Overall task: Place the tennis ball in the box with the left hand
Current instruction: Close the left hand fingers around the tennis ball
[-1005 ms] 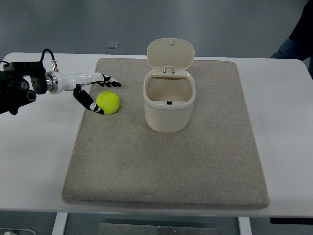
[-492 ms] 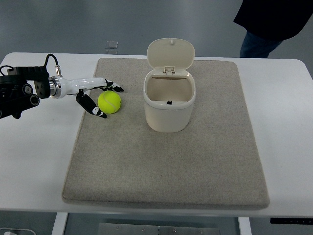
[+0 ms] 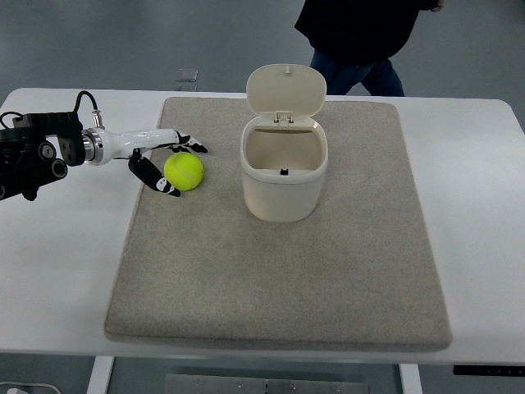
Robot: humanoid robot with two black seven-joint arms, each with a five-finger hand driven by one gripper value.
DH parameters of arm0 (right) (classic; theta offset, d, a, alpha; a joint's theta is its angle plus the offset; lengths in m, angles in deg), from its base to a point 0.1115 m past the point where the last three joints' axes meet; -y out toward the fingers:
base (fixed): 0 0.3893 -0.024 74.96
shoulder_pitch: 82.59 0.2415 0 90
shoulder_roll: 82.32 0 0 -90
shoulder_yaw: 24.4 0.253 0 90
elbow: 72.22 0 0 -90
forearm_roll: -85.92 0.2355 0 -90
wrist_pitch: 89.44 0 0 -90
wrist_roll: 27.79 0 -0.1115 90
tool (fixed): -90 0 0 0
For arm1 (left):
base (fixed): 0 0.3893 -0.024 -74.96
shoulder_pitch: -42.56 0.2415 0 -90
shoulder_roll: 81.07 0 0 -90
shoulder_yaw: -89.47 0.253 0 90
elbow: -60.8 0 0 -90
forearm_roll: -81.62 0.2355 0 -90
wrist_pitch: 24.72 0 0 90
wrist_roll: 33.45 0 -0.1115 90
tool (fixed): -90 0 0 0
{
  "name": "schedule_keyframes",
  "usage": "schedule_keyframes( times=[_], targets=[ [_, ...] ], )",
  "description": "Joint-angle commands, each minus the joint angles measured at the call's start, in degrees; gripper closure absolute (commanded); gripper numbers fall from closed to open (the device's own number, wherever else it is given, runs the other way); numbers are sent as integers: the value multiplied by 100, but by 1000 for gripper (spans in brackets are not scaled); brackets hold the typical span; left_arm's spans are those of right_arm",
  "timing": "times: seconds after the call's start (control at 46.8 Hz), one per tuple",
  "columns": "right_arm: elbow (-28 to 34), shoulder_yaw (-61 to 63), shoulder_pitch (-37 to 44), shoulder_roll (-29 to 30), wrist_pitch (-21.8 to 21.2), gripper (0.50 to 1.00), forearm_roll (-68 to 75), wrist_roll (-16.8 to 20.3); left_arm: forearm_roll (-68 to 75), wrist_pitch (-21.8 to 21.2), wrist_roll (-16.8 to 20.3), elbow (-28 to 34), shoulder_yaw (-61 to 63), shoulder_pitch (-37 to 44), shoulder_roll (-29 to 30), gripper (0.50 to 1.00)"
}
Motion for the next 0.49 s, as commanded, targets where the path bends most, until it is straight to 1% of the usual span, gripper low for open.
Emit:
schedule_keyframes(
  times=[0.0,0.043,0.064,0.107,0.15,0.192,0.299,0.321,0.342,0.363,0.406,0.428,0.47],
  targets=[
    [0,0,0,0,0,562,-7,1,9,-116,0,42,8,14,-3,720],
    [0,0,0,0,0,562,2,-8,9,-178,0,86,17,14,-47,722],
    [9,0,0,0,0,562,2,1,9,-187,0,104,17,14,-73,729],
    [0,0,0,0,0,562,2,1,9,-196,0,139,26,23,-143,759],
    [0,0,0,0,0,562,2,1,9,-196,0,157,26,23,-161,763],
    [0,0,0,0,0,562,2,1,9,-196,0,157,26,32,-170,801],
    [0,0,0,0,0,562,2,1,0,-205,0,183,8,164,-214,851],
    [0,0,0,0,0,562,-7,-7,0,-205,0,192,0,164,-214,872],
    [0,0,0,0,0,562,2,1,0,-205,0,210,0,172,-223,879],
    [0,0,9,0,0,562,-7,1,0,-205,0,210,0,172,-232,898],
    [0,0,0,0,0,562,2,1,0,-205,0,210,8,181,-249,975],
    [0,0,0,0,0,562,2,1,0,-205,0,210,8,181,-249,1000],
    [0,0,0,0,0,562,-7,1,0,-205,0,210,8,181,-240,1000]
  ],
)
